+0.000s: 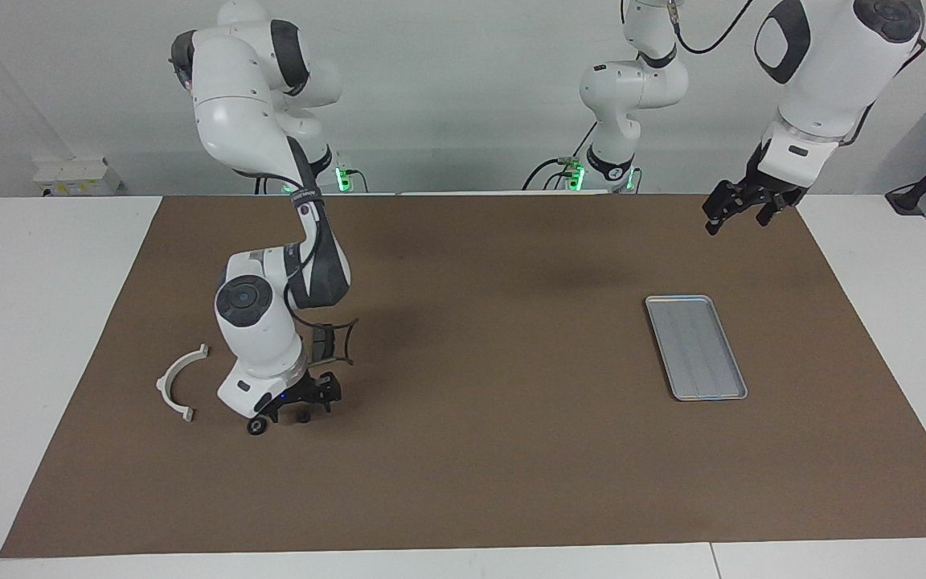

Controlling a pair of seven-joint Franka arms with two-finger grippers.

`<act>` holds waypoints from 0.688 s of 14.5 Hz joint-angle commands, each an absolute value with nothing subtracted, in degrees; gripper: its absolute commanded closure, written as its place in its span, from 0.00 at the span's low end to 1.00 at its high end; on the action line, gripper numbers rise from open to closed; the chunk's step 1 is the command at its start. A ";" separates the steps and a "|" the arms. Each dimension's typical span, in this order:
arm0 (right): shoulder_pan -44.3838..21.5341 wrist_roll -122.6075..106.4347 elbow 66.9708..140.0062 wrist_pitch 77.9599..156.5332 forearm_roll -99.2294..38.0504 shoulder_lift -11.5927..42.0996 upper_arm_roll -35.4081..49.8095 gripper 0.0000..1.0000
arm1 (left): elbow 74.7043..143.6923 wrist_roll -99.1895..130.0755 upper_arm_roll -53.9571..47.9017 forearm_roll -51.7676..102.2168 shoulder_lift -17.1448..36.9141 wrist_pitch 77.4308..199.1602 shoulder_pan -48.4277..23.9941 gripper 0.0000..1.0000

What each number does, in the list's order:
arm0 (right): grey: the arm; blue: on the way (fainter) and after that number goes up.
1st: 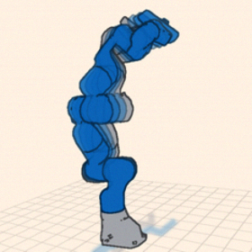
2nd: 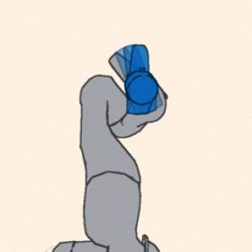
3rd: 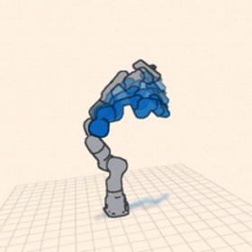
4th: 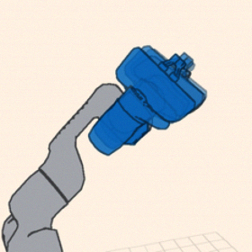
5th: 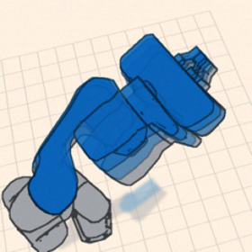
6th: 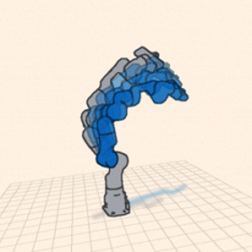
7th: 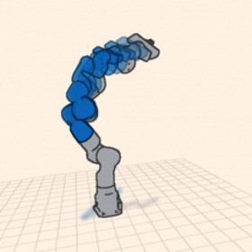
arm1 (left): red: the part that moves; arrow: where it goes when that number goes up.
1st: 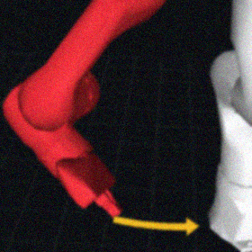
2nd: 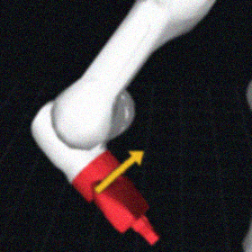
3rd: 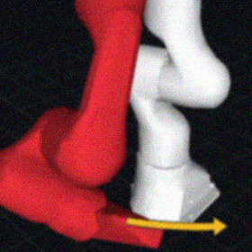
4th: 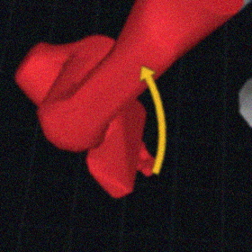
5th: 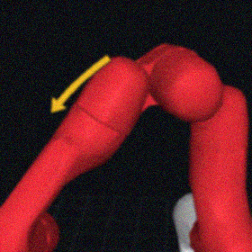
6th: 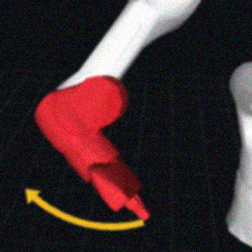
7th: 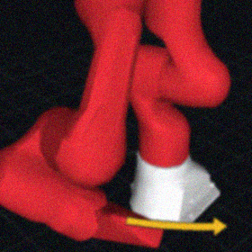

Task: Place bearing gear from tray to pile
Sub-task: 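Carry the gear with the right gripper beside the bearing and release it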

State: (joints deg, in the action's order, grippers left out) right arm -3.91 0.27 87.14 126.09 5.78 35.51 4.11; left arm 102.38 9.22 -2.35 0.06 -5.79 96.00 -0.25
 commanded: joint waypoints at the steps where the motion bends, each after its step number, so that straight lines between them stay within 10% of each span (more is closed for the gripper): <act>1: -2.20 -0.88 89.21 125.16 5.45 32.70 4.75 0.00 | 102.30 8.70 -2.46 0.35 -6.50 95.01 0.09 0.00; 10: -1.85 -2.36 94.21 116.03 2.92 18.92 4.04 0.00 | 102.30 8.70 -2.46 0.35 -6.50 95.01 0.09 0.00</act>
State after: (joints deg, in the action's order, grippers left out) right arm -2.65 0.22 88.54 117.28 5.44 25.19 3.94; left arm 102.38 9.22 -2.35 0.06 -5.79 96.00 -0.25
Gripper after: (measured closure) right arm 0.000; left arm 0.000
